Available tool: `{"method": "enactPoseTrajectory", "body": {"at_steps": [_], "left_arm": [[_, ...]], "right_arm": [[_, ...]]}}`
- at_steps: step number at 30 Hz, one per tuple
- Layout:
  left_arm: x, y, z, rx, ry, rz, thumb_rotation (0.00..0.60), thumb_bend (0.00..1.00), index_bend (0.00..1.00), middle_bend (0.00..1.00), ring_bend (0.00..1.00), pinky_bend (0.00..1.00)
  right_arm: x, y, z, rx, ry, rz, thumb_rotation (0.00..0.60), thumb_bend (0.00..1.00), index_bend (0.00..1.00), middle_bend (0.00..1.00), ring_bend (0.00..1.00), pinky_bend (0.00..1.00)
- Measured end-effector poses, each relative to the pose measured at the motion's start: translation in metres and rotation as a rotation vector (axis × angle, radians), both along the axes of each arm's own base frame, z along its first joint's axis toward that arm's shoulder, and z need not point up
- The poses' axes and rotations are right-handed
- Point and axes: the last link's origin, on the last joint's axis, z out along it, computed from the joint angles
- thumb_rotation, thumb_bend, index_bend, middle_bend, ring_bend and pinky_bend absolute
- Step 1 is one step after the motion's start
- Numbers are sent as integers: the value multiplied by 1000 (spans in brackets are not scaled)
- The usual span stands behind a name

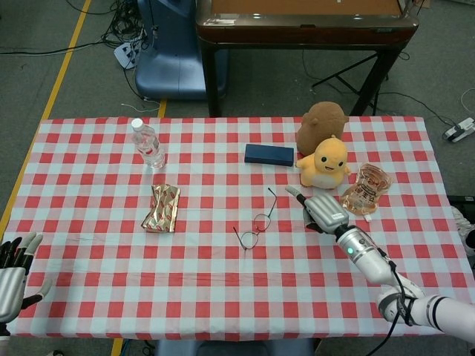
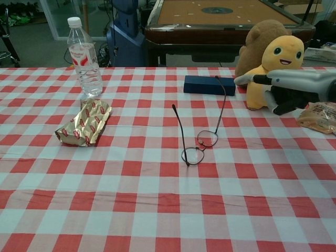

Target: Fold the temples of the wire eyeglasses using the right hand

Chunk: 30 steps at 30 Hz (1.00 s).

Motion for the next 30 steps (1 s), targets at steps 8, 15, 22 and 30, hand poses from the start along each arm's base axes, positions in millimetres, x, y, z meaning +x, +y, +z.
{"method": "enactPoseTrajectory", "body": {"at_steps": [8,15,22,30], "left_arm": [[-2,-2,1,5,1,9,600,290,0,0,10,0],[-4,-3,3,7,-5,11,600,290,0,0,10,0],[-5,-5,3,10,-10,13,600,290,0,0,10,0],[-8,-7,4,7,-10,20,600,291,0,0,10,0]], "right_arm": [[12,4,-15,79,11,34,600,1000,0,1000,1000,1000],[19,20,-31,139,0,61,600,1000,0,1000,1000,1000],[22,34,-49,190,-6,70,600,1000,0,1000,1000,1000],[21,40,-74,247,-3,50,600,1000,0,1000,1000,1000]]}}
